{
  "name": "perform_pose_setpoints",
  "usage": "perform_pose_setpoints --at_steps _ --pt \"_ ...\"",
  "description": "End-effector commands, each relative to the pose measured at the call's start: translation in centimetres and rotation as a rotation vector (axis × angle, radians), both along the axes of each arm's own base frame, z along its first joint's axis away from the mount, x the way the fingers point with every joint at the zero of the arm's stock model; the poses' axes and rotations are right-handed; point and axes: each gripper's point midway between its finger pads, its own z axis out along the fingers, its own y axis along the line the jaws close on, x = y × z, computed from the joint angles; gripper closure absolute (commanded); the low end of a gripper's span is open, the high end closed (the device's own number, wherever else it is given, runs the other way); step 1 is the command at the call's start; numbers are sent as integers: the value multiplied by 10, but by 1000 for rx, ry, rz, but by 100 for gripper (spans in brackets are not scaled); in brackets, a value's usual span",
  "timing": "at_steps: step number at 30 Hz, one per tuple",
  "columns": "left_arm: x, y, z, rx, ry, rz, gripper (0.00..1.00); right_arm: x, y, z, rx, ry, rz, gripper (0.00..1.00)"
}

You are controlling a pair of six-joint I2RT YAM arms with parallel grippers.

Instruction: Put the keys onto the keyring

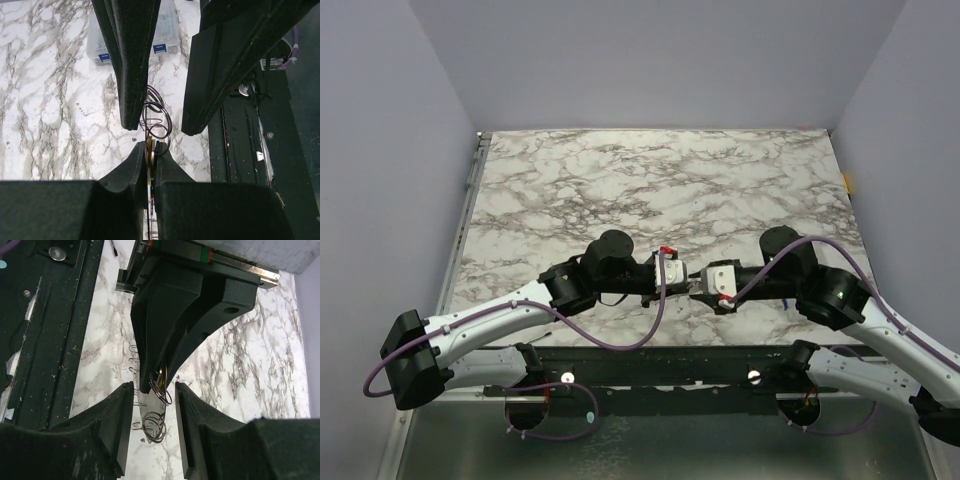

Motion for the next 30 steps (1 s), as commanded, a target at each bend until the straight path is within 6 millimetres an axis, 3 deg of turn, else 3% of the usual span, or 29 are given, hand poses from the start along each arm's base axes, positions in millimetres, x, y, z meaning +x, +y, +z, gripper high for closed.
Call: perform_pose_setpoints --at_steps 1,14,22,30 --pt "-4 -4 6 -23 0 -29 100 -3 5 11 33 -23 37 54" --pt "-4 -4 5 -20 2 -29 100 -4 7 4 14 -29 50 73" --pt "-3 -4 6 -23 -1 -25 100 1 0 4 7 -57 9 97" --pt "-4 -3 9 -29 -3 -27 100 0 -7 18 51 -94 -18 99"
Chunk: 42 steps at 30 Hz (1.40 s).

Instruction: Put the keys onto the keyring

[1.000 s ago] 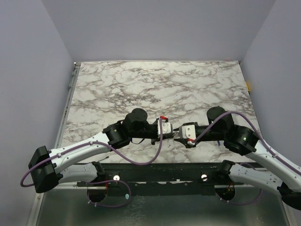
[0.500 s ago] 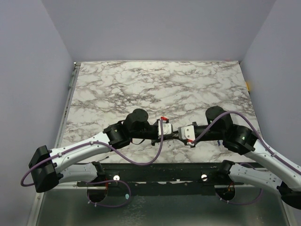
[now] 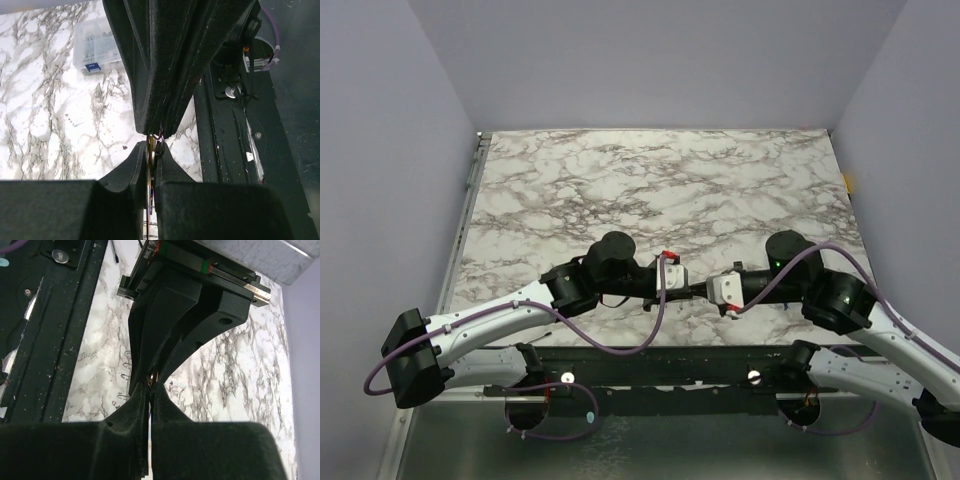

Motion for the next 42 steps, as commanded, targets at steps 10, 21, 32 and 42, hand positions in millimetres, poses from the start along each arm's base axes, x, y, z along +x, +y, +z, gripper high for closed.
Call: perform_pose_setpoints --at_steps 10,21,32,42 --pt "2 6 27 -71 -44 8 100 10 -19 29 105 -99 -124 99" --pt "-9 13 51 -158 -71 -47 100 11 -17 65 344 -84 -185 99" --pt "5 24 74 -244 -142 42 100 9 5 95 622 69 -162 99" --pt "8 30 81 -308 -165 64 100 -2 37 112 863 196 17 99"
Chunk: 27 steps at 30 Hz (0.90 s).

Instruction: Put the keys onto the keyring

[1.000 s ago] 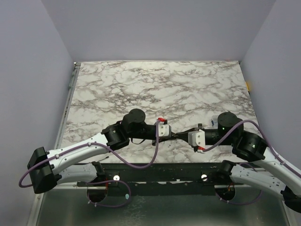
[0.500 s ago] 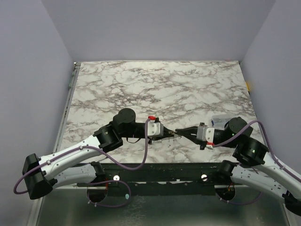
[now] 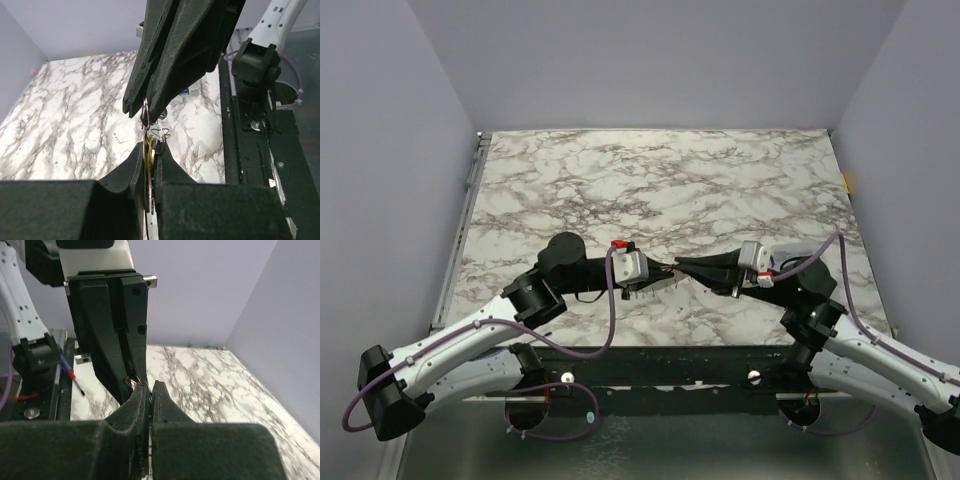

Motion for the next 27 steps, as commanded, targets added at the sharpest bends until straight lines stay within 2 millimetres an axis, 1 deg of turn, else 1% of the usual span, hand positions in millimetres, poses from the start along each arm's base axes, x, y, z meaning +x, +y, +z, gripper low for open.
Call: perform_pose_setpoints --at_steps 1,3,7,10,11,14,15,17,19,21,24,27 --pt "-1 -4 20 -88 -71 -9 100 -19 8 51 236 -10 135 100" --pt "-3 -3 22 -97 -73 -16 100 -24 11 51 245 7 174 100" --pt "-3 1 29 -123 -80 -16 100 -33 18 34 184 43 244 99" --pt "0 4 33 -139 -79 -3 100 -29 19 23 128 106 220 99" --pt "1 4 34 -142 -77 1 100 -26 18 23 124 121 196 96" --pt "3 5 34 -143 -74 9 100 -13 8 22 124 141 97 80" --pt "4 5 34 -143 -71 16 100 -8 4 19 108 138 54 77" --pt "8 6 34 -144 -71 31 100 1 -6 19 102 125 -27 72" --pt "10 6 33 -141 -68 40 100 6 -14 20 96 108 -81 68" --pt "10 6 31 -138 -65 41 100 7 -20 24 96 91 -103 62" --pt "11 5 29 -134 -60 43 100 3 -22 26 81 71 -96 50" --pt "12 4 27 -128 -53 42 100 1 -22 24 57 63 -89 46"
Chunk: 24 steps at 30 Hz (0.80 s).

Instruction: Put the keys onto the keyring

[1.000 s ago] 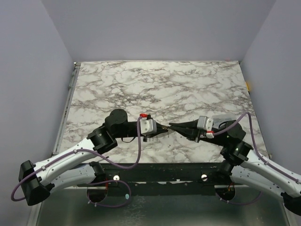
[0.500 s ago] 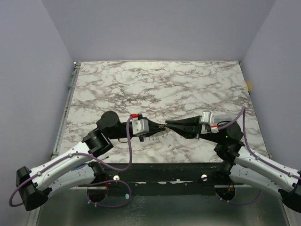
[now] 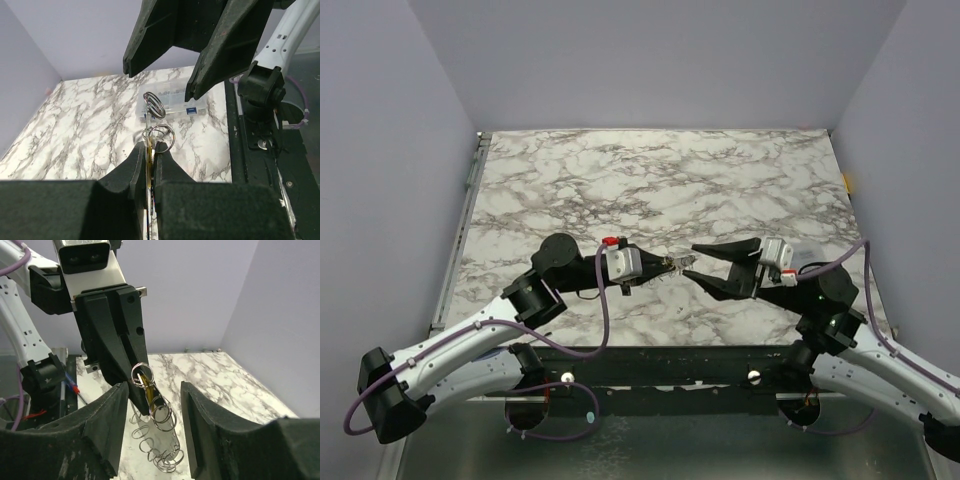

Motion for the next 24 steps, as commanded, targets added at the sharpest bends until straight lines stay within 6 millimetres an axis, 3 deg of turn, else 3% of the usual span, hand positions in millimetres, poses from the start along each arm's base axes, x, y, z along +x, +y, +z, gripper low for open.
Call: perform_pose_setpoints --at_steps 1,12,17,24 --pt "5 -1 3 -23 -16 14 100 3 -3 -2 -50 -8 -29 45" --pt "1 -6 -2 -9 13 -21 100 5 -11 -24 -210 -58 -63 24" --pt "-9 -10 -4 -3 30 -85 100 12 -13 -33 -237 -77 -99 24" --pt "-23 -14 -7 5 63 -183 100 18 -7 -38 -280 -108 -101 34"
